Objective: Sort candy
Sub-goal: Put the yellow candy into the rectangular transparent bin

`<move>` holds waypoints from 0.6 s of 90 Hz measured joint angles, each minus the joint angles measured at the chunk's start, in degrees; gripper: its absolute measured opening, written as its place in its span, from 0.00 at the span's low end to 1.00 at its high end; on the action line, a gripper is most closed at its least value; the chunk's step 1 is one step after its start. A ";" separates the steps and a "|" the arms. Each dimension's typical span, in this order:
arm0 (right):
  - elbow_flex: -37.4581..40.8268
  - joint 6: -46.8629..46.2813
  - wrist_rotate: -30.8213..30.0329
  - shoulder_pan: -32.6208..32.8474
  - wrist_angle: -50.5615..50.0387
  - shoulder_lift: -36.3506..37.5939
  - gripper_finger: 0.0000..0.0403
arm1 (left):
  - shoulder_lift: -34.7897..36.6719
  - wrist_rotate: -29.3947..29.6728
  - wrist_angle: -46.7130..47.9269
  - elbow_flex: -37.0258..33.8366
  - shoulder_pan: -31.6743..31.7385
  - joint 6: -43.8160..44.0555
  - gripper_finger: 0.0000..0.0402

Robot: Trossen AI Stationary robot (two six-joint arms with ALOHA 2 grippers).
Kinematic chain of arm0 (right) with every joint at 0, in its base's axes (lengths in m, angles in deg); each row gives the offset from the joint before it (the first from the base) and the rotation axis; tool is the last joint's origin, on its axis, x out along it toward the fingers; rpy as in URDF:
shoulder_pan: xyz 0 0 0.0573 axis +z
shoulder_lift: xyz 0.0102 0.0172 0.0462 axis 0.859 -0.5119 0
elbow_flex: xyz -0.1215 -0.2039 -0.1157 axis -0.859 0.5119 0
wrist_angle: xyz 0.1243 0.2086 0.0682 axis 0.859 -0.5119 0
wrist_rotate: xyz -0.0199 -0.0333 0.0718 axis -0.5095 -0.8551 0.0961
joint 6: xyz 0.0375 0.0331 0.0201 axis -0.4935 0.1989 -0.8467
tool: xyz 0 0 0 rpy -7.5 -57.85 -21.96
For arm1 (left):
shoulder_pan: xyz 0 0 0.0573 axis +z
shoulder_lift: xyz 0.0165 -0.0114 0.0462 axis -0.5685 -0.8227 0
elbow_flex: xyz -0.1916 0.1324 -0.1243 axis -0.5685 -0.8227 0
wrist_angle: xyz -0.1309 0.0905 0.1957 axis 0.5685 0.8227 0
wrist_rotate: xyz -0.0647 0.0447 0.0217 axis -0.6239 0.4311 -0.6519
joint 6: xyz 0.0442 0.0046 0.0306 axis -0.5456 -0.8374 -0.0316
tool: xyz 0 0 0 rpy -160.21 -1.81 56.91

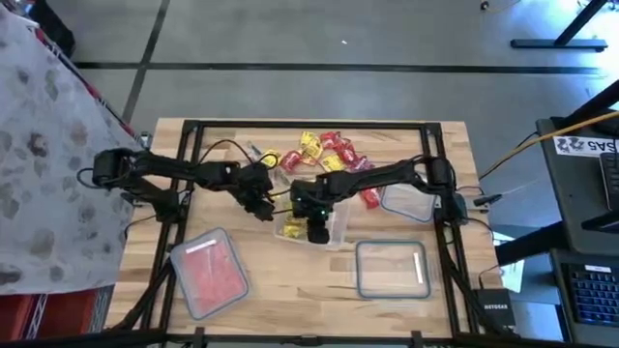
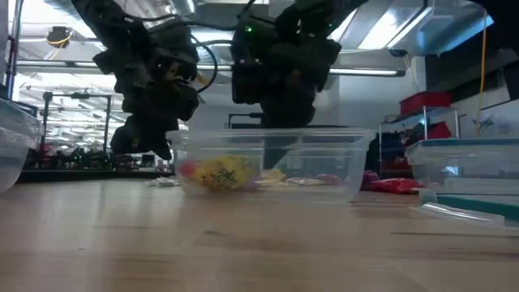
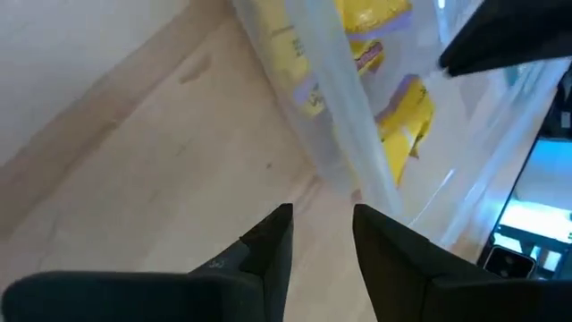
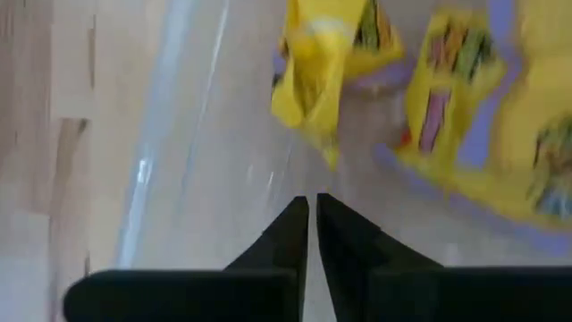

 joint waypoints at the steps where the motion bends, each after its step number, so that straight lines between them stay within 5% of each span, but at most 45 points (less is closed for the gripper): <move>1: 0.00 -0.04 0.07 -0.04 -0.38 0.36 0.03 | 0.01 -0.01 -0.05 0.00 0.00 -0.01 0.26; 11: -1.68 1.18 -1.67 -0.49 -5.50 3.95 0.03 | 0.00 -0.01 -0.05 0.00 0.00 -0.04 0.26; 30: -6.20 4.59 -15.34 -4.32 -11.81 11.42 0.05 | 0.02 0.30 -0.23 0.00 0.00 -0.26 0.26; 54: -6.14 3.11 -17.94 -17.89 -11.02 10.31 0.30 | 0.02 0.76 -0.47 0.00 0.00 1.94 0.26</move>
